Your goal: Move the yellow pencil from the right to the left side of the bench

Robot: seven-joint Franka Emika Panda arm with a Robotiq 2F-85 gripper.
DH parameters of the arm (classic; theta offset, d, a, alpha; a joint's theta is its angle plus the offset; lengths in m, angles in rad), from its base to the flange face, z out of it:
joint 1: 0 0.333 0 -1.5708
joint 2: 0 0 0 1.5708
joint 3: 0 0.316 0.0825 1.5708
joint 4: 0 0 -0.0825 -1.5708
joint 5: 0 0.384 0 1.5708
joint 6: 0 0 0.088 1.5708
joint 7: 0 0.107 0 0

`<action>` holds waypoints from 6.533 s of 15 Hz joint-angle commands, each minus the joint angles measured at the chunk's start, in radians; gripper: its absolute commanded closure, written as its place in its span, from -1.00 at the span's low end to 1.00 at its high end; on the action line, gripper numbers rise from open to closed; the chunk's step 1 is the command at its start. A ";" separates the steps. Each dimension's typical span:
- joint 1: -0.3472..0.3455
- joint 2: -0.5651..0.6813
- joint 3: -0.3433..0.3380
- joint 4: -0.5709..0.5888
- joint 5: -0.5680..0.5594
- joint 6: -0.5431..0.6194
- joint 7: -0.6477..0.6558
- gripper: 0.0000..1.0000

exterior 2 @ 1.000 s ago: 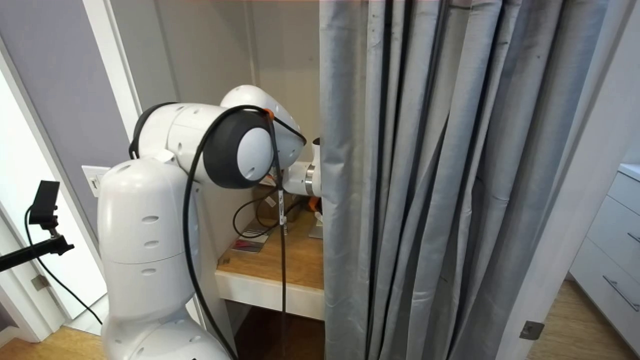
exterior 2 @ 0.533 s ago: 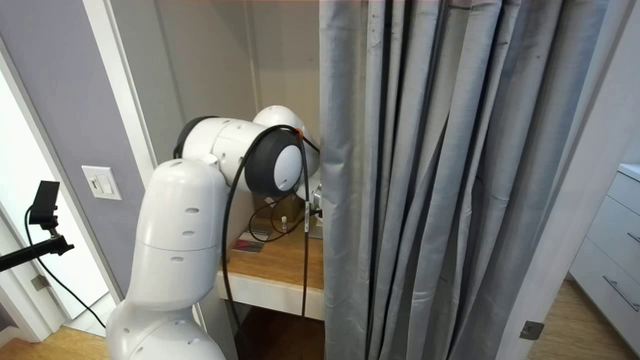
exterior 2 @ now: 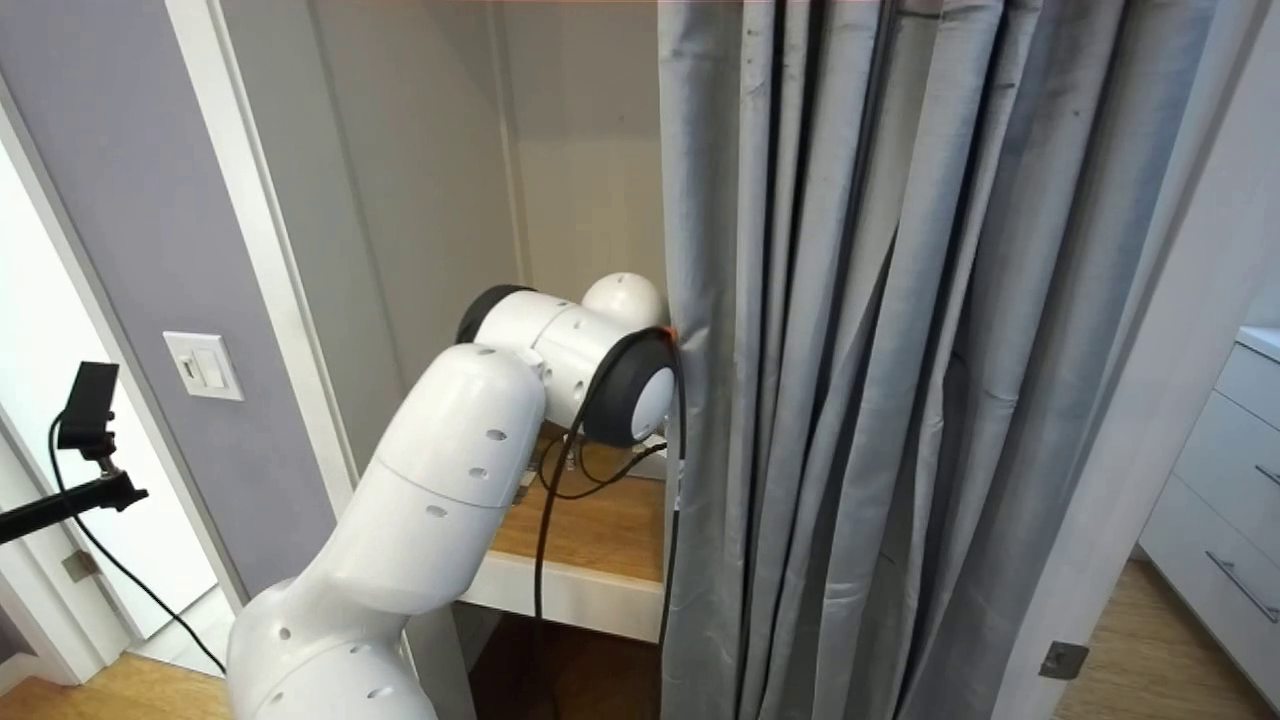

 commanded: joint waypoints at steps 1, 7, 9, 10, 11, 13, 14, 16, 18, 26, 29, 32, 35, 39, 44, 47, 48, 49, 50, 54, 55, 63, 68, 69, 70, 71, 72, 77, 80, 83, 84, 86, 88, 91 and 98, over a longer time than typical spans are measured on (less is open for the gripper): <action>-0.058 0.148 0.066 0.165 -0.020 0.026 -0.076 -1.00; -0.064 0.144 0.059 0.144 -0.035 0.016 -0.052 -1.00; -0.062 0.143 0.062 0.144 -0.035 0.016 -0.051 -1.00; -0.062 0.143 0.062 0.144 -0.035 0.016 -0.051 -1.00; -0.062 0.143 0.062 0.144 -0.035 0.016 -0.051 -1.00; -0.066 0.170 0.072 0.171 -0.039 0.032 -0.072 -1.00; -0.059 0.202 0.069 0.204 -0.043 0.047 -0.074 -1.00; -0.071 0.263 0.101 0.264 -0.051 0.058 -0.114 -1.00; -0.062 0.321 0.105 0.323 -0.079 0.084 -0.135 -1.00; -0.030 0.536 0.085 0.562 -0.199 0.153 -0.103 -1.00; -0.032 0.589 0.091 0.626 -0.212 0.135 -0.104 -1.00; -0.034 0.630 0.104 0.684 -0.210 0.119 -0.103 -0.98; -0.034 0.661 0.113 0.733 -0.209 0.106 -0.109 -0.43; -0.037 0.685 0.135 0.778 -0.201 0.083 -0.121 0.13; -0.042 0.705 0.164 0.813 -0.191 0.056 -0.142 0.79; -0.043 0.710 0.175 0.821 -0.185 0.038 -0.148 0.94; -0.042 0.707 0.173 0.819 -0.185 0.033 -0.147 0.90; -0.039 0.697 0.160 0.809 -0.185 0.022 -0.137 0.84; -0.042 0.684 0.156 0.794 -0.185 0.005 -0.138 0.83; -0.083 0.598 0.147 0.690 -0.196 -0.059 -0.148 0.84; -0.106 0.576 0.153 0.657 -0.199 -0.074 -0.172 0.85; -0.381 0.455 0.319 0.415 -0.066 -0.246 -0.643 0.85; -0.481 0.376 0.357 0.312 0.053 -0.399 -0.852 0.85; -0.486 0.360 0.357 0.299 0.073 -0.427 -0.880 0.85; -0.487 0.346 0.354 0.291 0.094 -0.454 -0.903 0.85; -0.486 0.334 0.351 0.283 0.116 -0.477 -0.925 0.85; -0.483 0.321 0.344 0.278 0.136 -0.498 -0.943 0.85; -0.451 0.270 0.317 0.251 0.234 -0.591 -1.014 0.85; -0.415 0.221 0.300 0.194 0.313 -0.558 -0.988 0.84; -0.390 0.159 0.307 0.110 0.408 -0.504 -1.001 0.84; -0.378 0.138 0.304 0.087 0.427 -0.497 -1.009 0.84; -0.350 0.106 0.308 0.052 0.475 -0.492 -1.023 0.85; -0.304 0.075 0.295 0.029 0.519 -0.497 -1.035 0.85; -0.232 0.040 0.264 0.004 0.577 -0.501 -1.057 0.85; -0.124 0.048 0.161 0.053 0.644 -0.545 -1.061 0.84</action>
